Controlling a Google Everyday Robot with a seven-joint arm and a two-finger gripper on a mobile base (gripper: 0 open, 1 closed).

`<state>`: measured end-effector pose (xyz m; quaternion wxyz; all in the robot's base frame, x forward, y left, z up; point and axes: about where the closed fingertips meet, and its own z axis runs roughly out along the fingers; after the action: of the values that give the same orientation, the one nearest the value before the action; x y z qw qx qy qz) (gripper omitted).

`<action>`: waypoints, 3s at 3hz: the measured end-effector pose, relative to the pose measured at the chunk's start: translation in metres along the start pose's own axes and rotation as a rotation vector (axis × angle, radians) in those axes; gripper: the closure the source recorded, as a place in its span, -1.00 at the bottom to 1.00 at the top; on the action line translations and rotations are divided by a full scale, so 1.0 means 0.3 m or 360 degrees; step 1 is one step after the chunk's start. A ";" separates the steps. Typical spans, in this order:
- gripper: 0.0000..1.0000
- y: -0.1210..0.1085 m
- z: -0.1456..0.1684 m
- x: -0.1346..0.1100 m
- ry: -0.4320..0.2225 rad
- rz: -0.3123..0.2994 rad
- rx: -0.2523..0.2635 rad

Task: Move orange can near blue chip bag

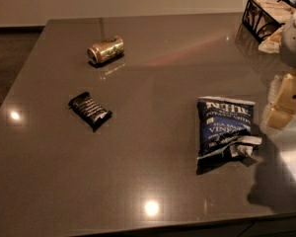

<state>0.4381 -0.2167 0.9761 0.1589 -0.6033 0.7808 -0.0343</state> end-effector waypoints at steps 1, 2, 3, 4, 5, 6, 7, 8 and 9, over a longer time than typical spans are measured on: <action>-1.00 0.000 0.000 0.000 0.0000 0.0000 0.0000; -1.00 -0.027 0.012 -0.033 -0.0029 0.0000 0.0009; -1.00 -0.092 0.055 -0.113 -0.0083 -0.0036 0.0010; -1.00 -0.193 0.122 -0.221 -0.0159 -0.0112 -0.0003; -1.00 -0.303 0.184 -0.339 -0.0202 -0.0198 0.0007; -1.00 -0.415 0.257 -0.452 -0.0188 -0.0283 0.0017; -1.00 -0.519 0.335 -0.573 -0.0157 -0.0363 0.0020; -1.00 -0.601 0.417 -0.684 -0.0123 -0.0423 0.0023; -1.00 -0.660 0.485 -0.789 -0.0105 -0.0480 0.0041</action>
Offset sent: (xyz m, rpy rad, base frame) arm 0.0252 0.0167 -0.0042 0.0368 -0.0027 0.0088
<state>0.7169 -0.0244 0.9359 0.1852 -0.7125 0.6751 -0.0482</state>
